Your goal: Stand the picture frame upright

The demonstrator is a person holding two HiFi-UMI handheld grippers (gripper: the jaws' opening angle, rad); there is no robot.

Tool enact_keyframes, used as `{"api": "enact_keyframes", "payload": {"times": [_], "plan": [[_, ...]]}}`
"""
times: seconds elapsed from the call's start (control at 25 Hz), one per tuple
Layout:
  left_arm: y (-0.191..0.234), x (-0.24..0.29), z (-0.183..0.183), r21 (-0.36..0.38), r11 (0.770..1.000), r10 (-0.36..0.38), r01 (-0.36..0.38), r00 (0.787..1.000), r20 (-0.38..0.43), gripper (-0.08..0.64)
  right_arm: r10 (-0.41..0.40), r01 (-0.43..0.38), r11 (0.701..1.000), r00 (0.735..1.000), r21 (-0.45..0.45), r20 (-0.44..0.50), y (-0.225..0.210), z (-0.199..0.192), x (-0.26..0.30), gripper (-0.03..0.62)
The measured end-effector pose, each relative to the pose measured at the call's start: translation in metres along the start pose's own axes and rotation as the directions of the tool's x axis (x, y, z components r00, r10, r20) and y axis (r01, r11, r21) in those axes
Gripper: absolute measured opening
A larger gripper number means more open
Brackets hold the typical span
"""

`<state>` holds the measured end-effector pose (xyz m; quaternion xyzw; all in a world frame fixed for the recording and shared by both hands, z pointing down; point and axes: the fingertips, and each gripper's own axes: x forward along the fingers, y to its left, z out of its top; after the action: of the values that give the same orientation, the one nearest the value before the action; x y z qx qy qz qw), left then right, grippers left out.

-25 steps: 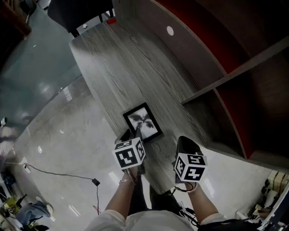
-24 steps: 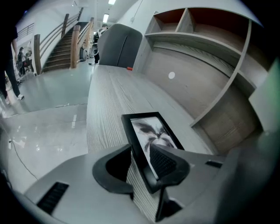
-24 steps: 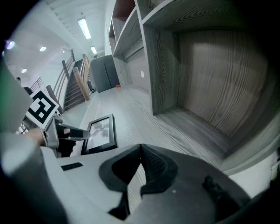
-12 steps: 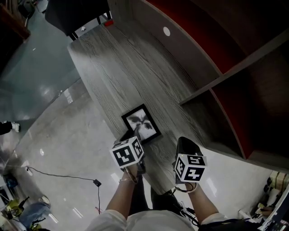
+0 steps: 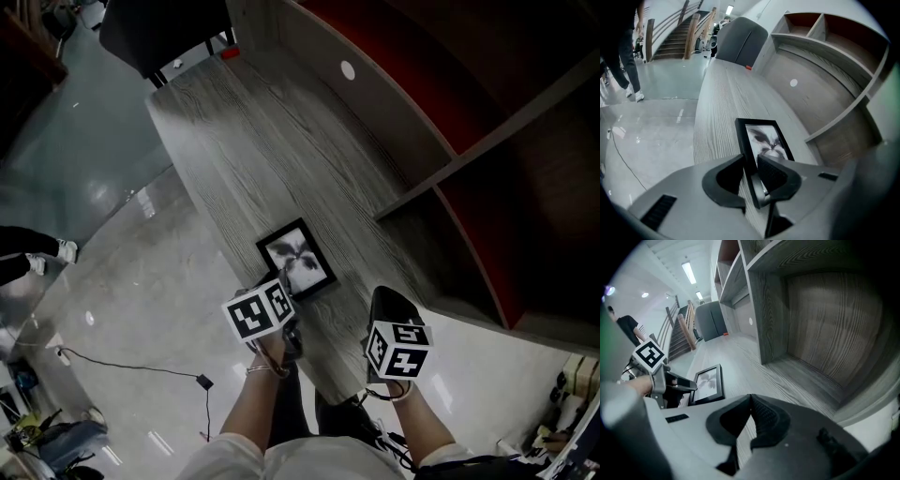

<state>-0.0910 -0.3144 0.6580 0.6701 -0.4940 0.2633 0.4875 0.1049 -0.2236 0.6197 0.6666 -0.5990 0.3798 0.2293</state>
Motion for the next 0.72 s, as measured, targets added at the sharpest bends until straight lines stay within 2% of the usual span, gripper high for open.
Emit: {"api": "enact_keyframes", "payload": {"times": [0.2,0.72], "plan": [[0.000,0.000,0.002,-0.012,1.000,-0.004,0.004,1.000,0.003,0.083,0.006,-0.006,1.000,1.000,0.000,0.011,0.004,0.004,-0.002,0.031],[-0.004,-0.014,-0.002,0.040,0.997,-0.064,0.063,0.998,0.023,0.074,-0.007,0.007,1.000,1.000,0.011,0.025,0.005,0.002,-0.010,0.031]]}}
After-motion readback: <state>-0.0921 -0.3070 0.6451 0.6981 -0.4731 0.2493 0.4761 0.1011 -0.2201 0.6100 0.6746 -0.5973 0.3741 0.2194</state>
